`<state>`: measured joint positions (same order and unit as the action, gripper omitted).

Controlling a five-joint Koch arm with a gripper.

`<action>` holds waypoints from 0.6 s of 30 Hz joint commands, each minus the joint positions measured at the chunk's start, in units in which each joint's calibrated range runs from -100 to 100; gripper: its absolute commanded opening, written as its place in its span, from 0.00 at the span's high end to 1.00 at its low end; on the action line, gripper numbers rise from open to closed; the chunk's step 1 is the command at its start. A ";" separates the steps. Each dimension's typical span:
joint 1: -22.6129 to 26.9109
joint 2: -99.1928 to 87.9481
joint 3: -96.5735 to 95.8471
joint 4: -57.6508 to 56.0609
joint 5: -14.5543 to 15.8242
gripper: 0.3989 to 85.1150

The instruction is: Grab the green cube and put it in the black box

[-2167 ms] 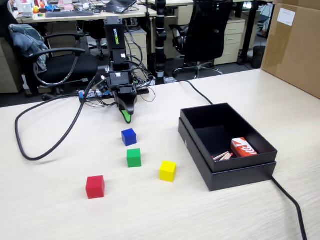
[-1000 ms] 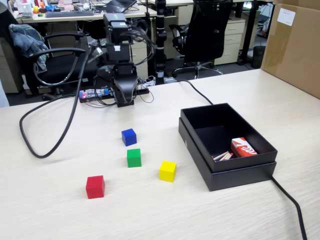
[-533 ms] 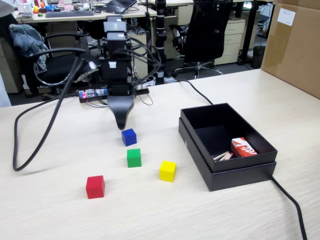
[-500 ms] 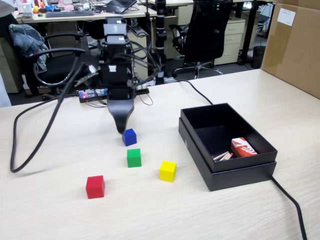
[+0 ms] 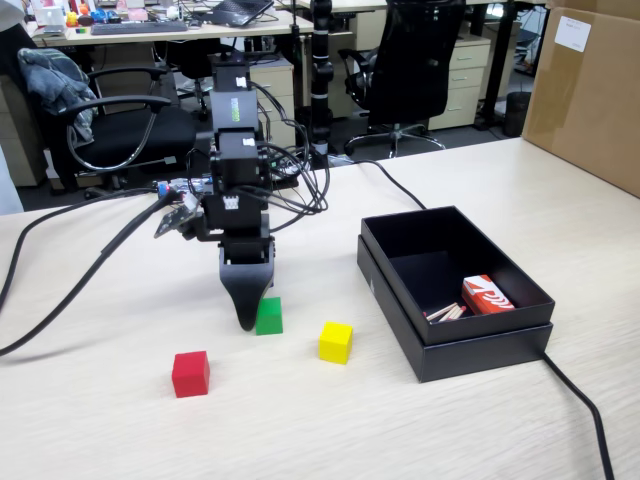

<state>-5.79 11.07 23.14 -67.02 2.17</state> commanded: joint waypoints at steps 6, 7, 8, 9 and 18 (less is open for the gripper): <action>0.68 2.53 4.06 0.10 0.05 0.47; 0.73 2.87 4.15 0.10 0.05 0.48; 0.78 3.22 4.24 0.10 0.05 0.49; 0.83 3.68 4.24 0.10 0.05 0.50; 1.32 6.20 5.15 1.31 -0.05 0.74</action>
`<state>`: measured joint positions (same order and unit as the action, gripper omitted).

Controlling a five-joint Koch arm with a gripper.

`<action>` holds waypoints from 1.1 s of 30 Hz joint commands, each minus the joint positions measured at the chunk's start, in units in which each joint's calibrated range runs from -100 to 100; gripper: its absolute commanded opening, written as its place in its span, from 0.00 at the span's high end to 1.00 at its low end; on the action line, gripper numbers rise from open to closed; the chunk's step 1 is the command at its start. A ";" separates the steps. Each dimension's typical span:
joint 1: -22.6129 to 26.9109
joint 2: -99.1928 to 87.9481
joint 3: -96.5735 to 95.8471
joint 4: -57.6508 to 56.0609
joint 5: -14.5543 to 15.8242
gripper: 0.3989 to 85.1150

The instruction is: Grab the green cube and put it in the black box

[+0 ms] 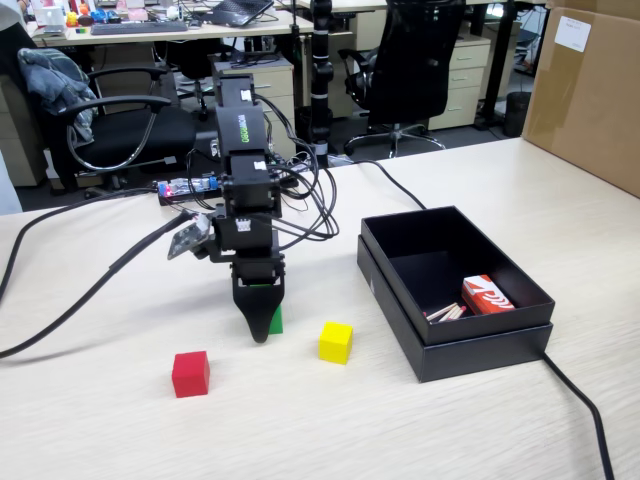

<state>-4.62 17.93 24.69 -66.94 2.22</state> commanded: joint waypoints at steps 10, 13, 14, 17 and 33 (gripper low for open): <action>-0.10 -5.48 1.24 2.45 -0.20 0.99; 0.20 -15.46 -1.85 2.36 -0.29 0.99; 0.49 -18.45 -2.75 2.27 -0.39 0.99; 2.74 -33.13 -6.38 2.01 -0.63 0.99; 20.61 -32.79 11.39 1.15 0.54 0.99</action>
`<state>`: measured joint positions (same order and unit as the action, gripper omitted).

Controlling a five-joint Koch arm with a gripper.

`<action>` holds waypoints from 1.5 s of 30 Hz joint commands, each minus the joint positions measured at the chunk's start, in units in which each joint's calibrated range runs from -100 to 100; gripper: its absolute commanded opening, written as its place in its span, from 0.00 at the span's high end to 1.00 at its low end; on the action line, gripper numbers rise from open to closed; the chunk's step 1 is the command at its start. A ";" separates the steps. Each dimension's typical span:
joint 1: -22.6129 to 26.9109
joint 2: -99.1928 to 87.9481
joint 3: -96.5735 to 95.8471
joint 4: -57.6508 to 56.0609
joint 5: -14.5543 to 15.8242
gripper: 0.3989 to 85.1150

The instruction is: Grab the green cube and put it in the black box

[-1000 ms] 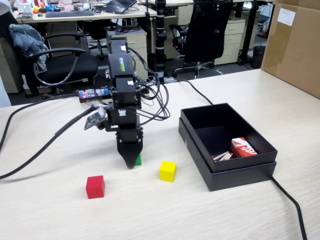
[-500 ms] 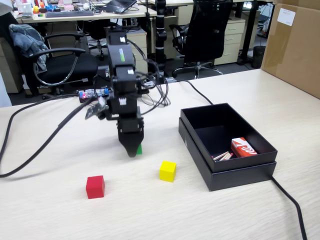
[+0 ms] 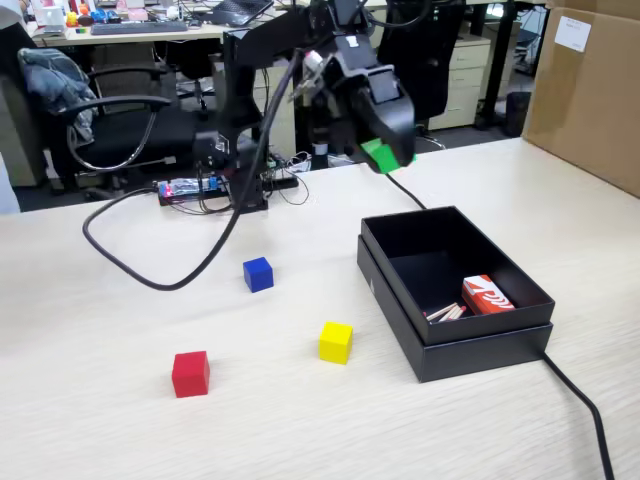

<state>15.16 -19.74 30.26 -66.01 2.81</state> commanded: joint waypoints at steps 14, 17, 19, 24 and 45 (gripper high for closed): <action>1.07 40.34 9.99 3.59 0.88 0.99; 0.93 41.49 9.36 3.59 0.98 0.99; 0.83 42.17 9.00 3.59 1.03 0.99; 0.54 42.75 7.73 3.59 1.03 0.91; -1.32 -1.89 -2.88 3.59 0.05 0.47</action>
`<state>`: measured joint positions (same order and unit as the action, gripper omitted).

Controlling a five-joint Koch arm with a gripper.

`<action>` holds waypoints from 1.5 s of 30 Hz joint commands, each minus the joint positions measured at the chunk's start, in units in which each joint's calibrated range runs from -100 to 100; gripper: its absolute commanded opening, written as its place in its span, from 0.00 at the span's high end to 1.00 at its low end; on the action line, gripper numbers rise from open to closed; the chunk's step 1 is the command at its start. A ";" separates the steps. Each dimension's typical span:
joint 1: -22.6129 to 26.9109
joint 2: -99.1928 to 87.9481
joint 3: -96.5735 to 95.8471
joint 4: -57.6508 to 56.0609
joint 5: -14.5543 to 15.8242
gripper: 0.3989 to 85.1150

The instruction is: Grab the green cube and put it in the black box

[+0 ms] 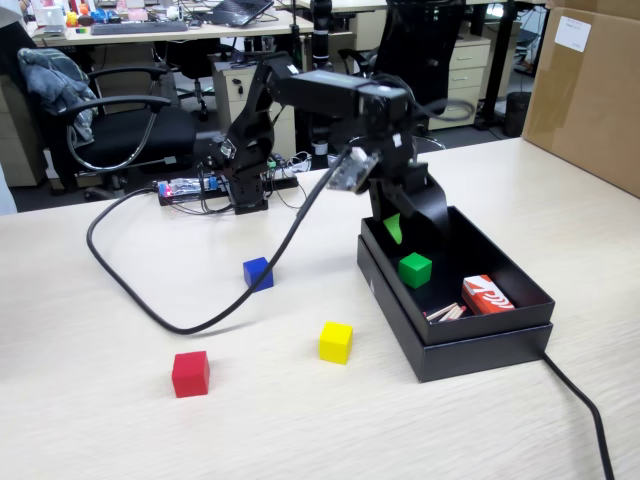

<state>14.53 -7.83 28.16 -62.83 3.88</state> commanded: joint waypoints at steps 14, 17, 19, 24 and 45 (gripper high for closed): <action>-12.75 -75.07 -51.19 7.33 -5.23 0.46; -15.87 -83.91 -64.24 9.92 -7.77 0.46; -17.09 -88.15 -71.41 10.00 -8.11 0.45; -19.34 -91.25 -80.65 10.26 -7.67 0.40; -17.92 -92.17 -109.85 31.78 -7.96 0.39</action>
<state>-3.88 -99.74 -79.46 -32.48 -4.37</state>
